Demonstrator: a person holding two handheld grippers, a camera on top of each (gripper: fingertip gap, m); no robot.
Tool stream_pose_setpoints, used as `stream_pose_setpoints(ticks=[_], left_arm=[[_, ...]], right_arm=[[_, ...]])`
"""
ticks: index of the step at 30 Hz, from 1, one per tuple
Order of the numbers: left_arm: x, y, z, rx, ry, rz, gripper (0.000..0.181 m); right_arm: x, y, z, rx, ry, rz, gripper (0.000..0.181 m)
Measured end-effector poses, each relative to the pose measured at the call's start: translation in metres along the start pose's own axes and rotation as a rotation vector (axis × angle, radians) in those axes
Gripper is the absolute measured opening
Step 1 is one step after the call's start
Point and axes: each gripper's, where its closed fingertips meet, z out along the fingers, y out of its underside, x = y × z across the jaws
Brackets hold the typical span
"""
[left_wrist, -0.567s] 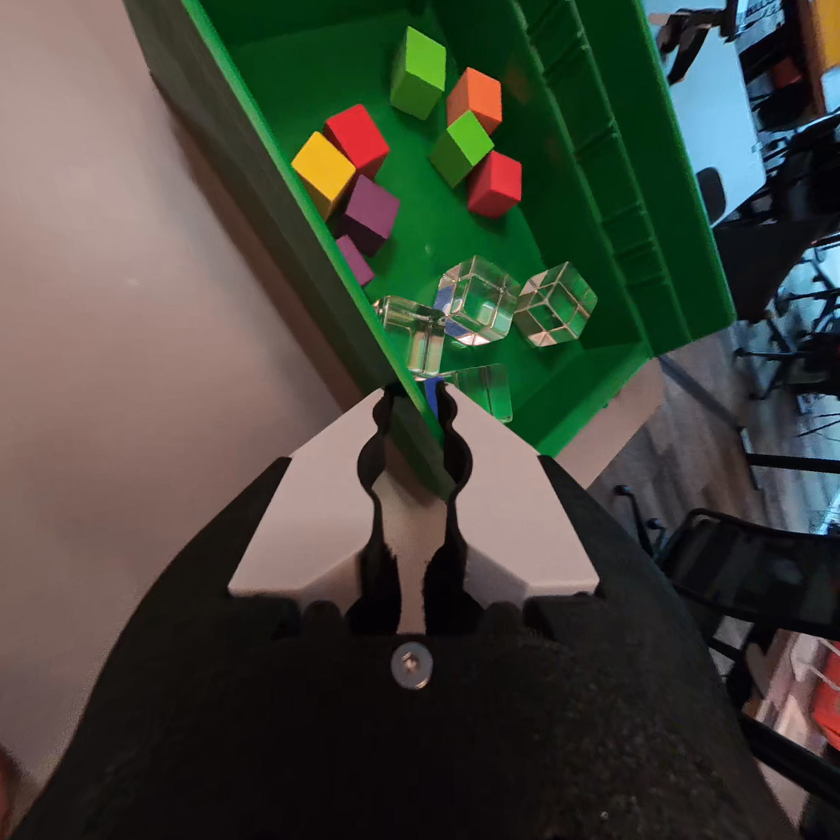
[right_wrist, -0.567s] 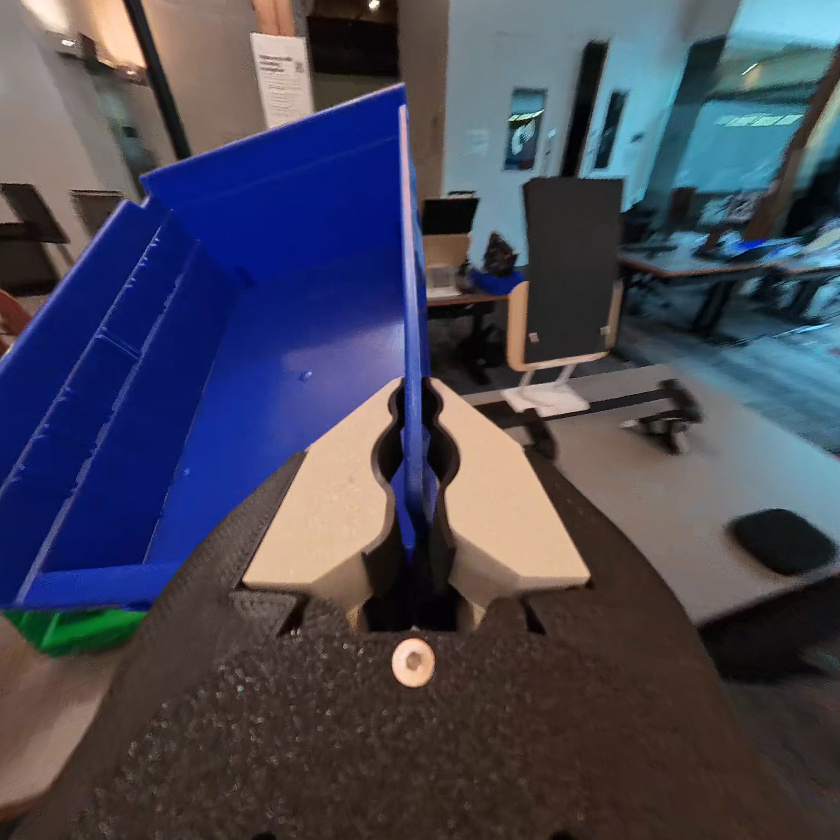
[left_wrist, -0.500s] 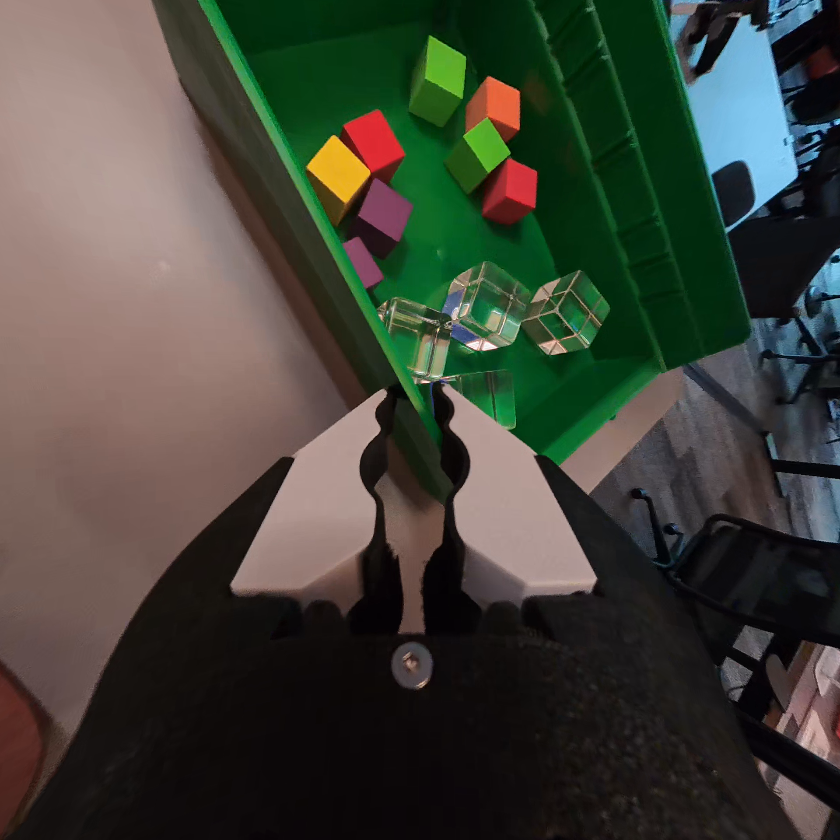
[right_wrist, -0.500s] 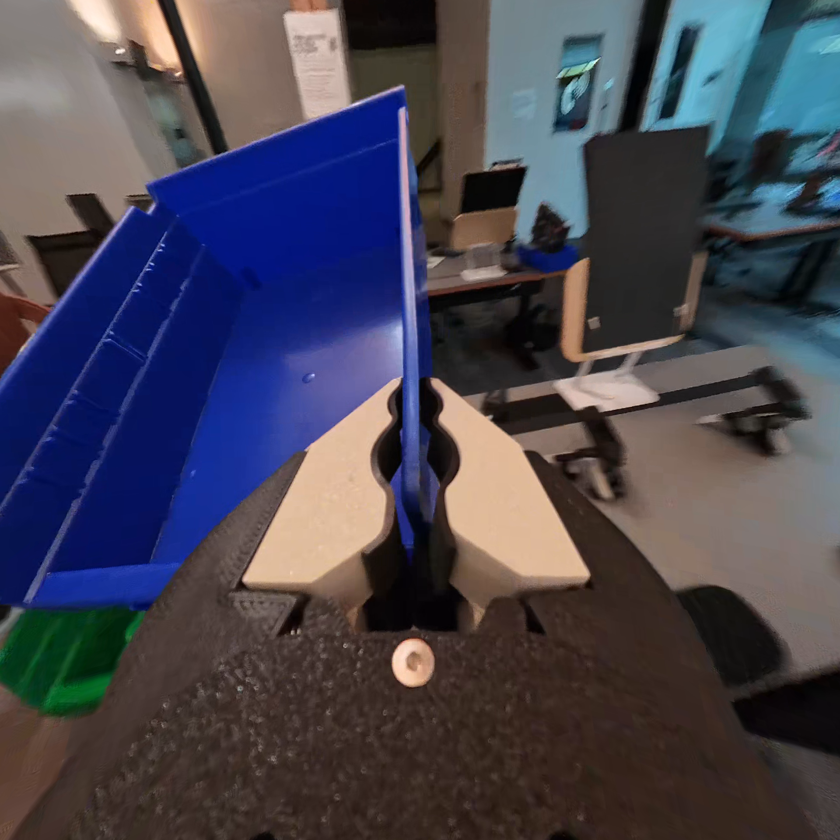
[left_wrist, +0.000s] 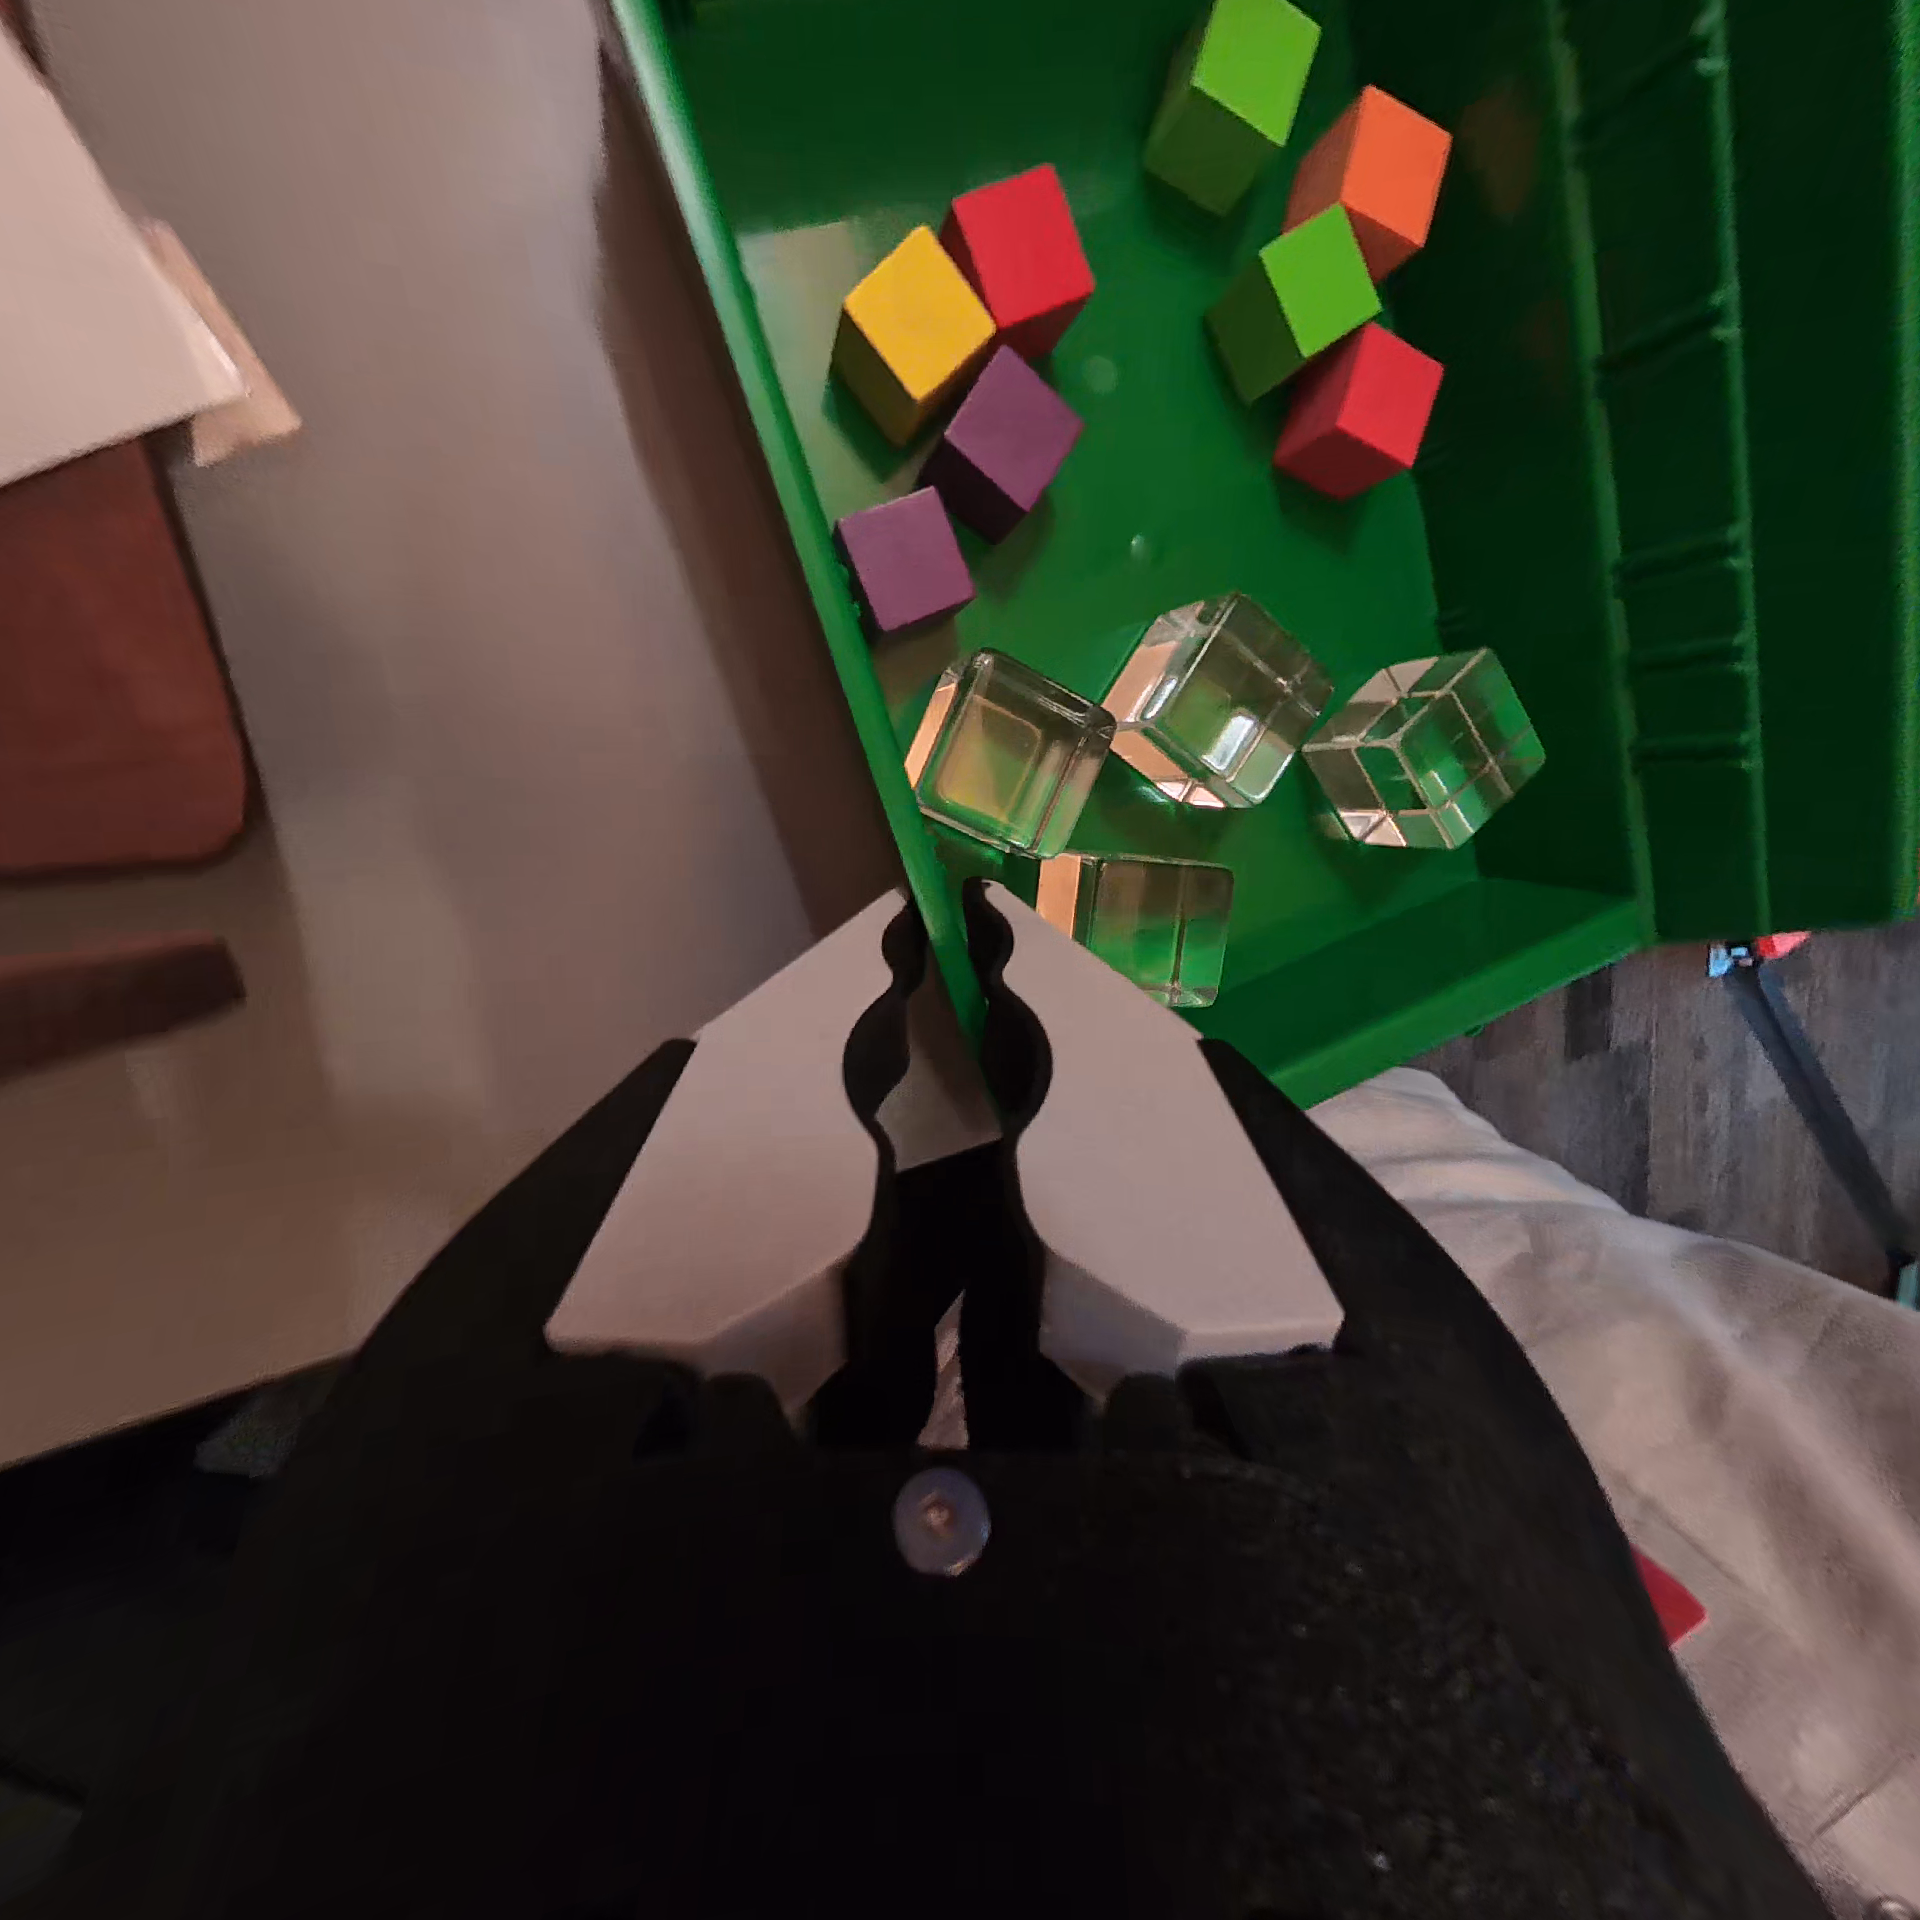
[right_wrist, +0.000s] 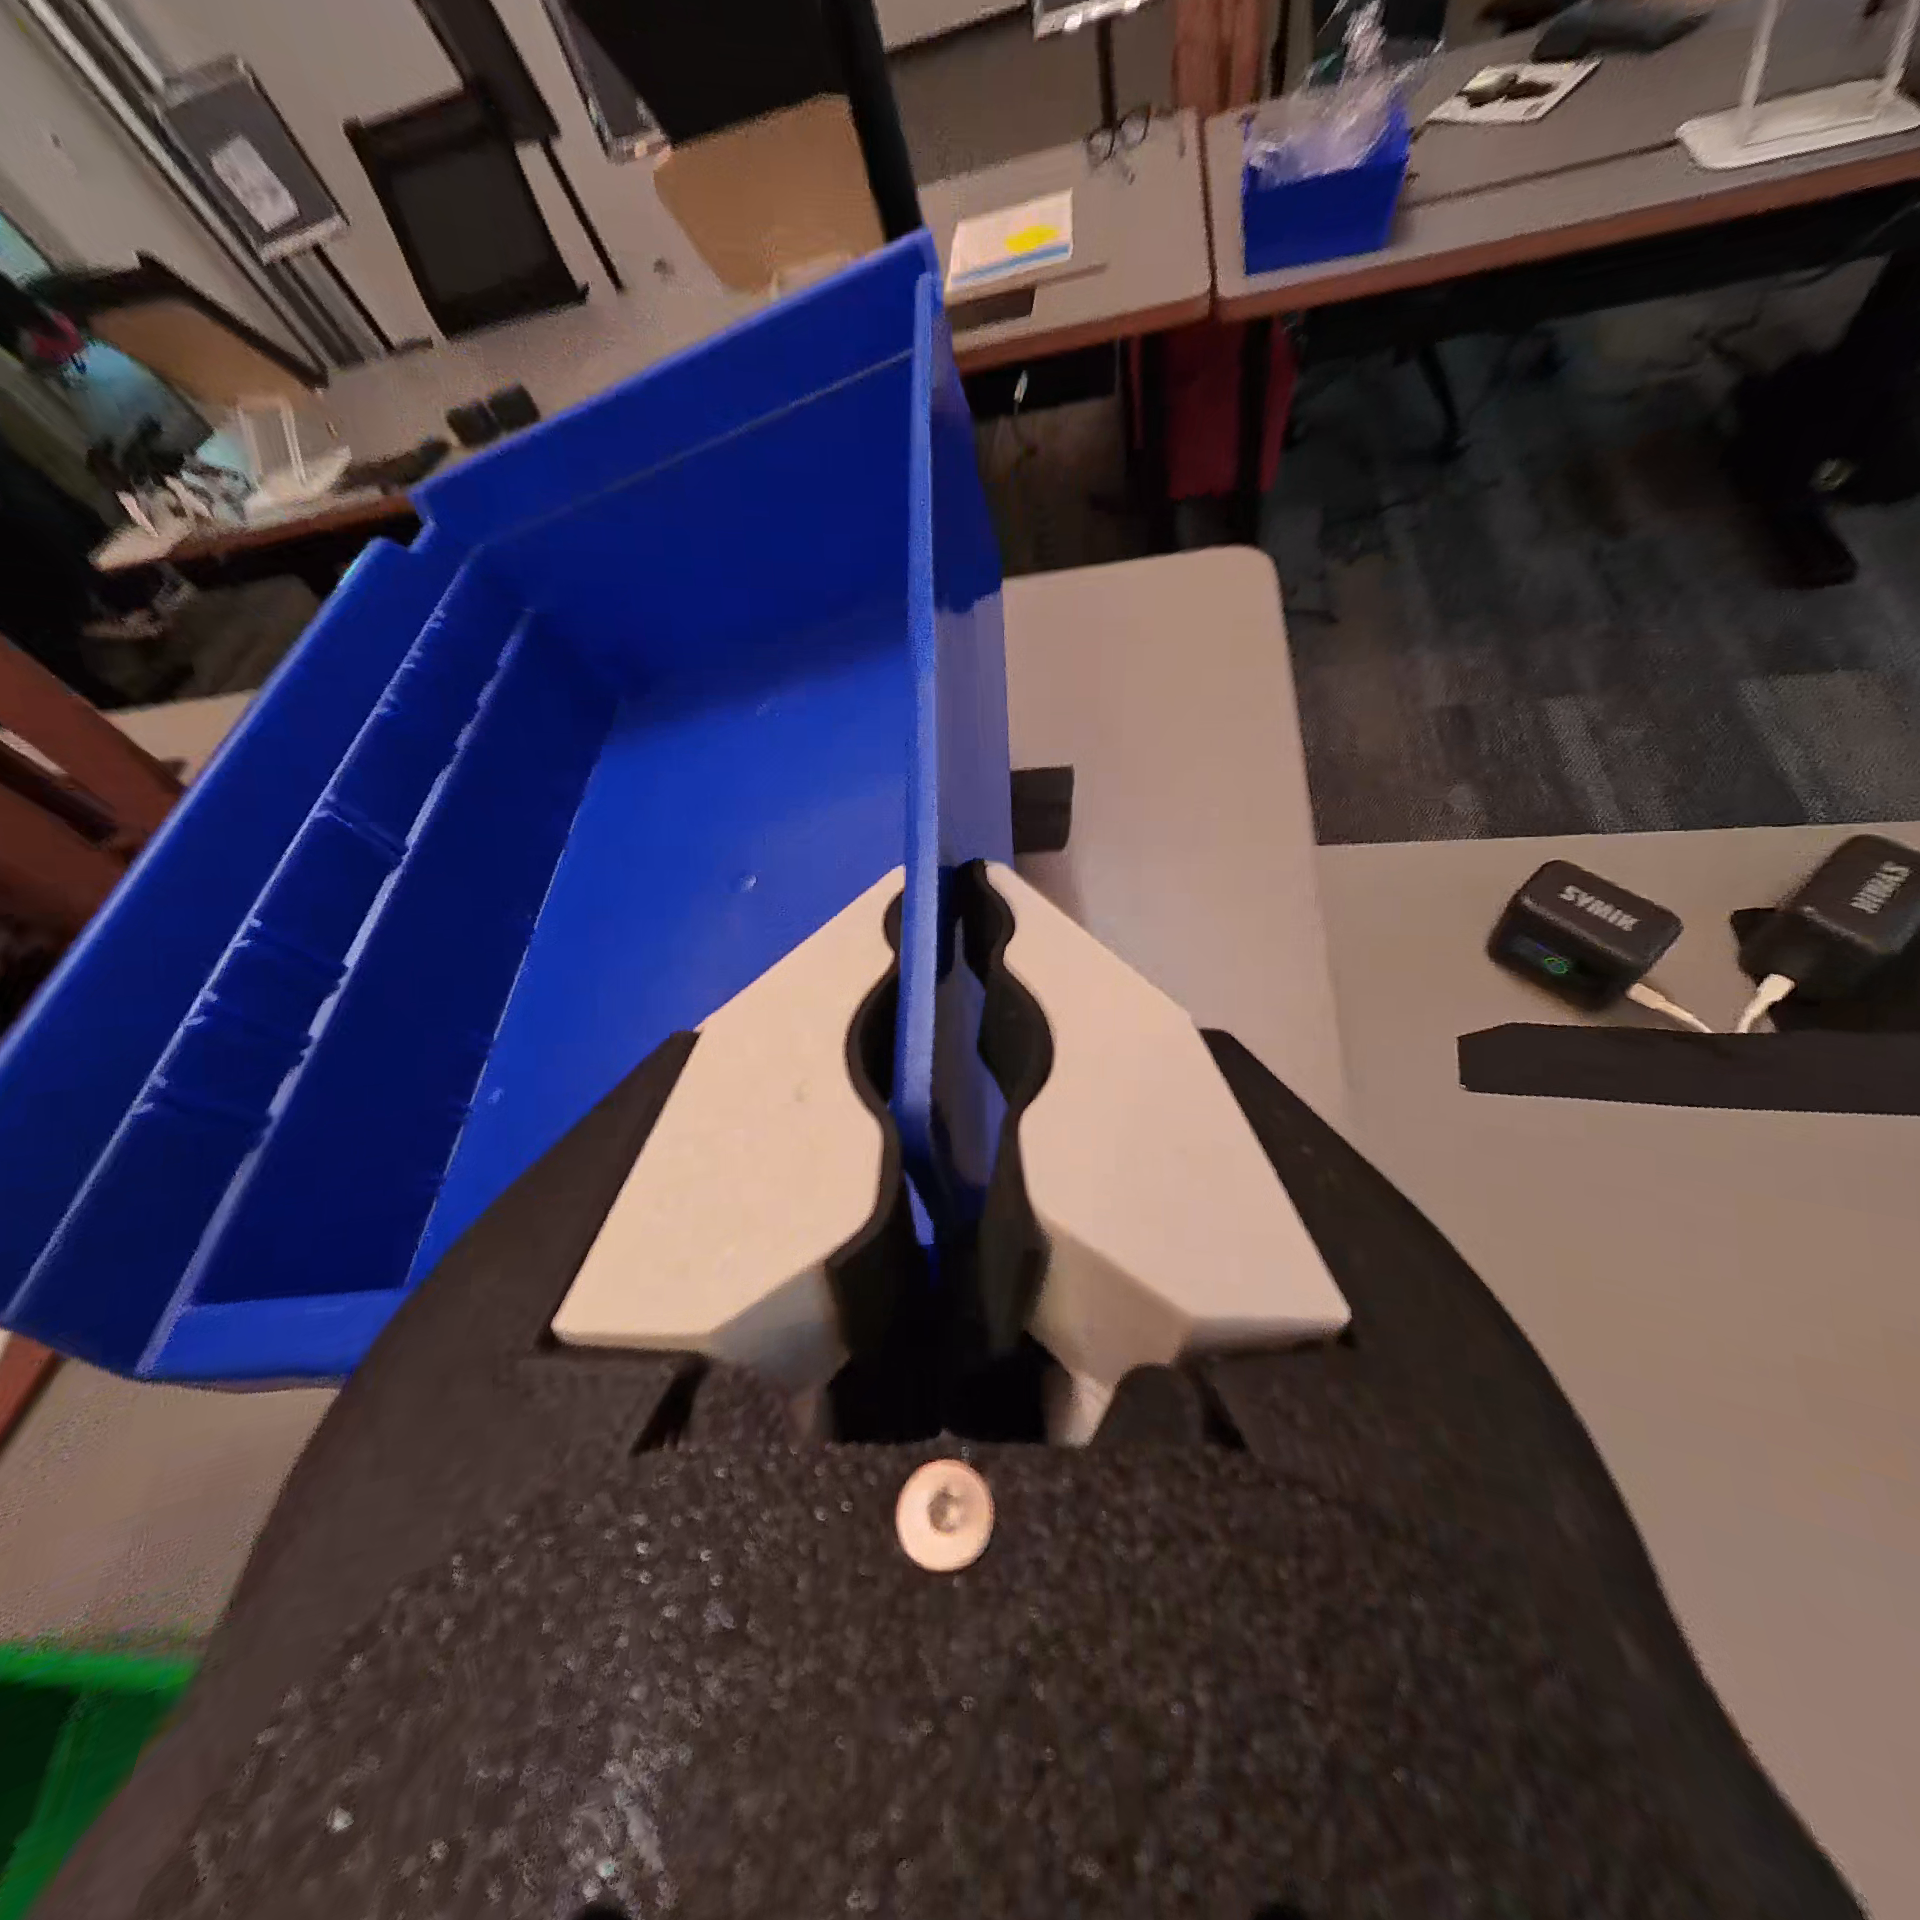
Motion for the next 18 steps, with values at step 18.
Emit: stream_pose_setpoints(ticks=[18], left_arm=[[-0.006, -0.002, 0.012, -0.039, -0.097, -0.117, 0.008]], right_arm=[[-0.005, 0.058, -0.005, 0.031, -0.141, -0.04, 0.06]])
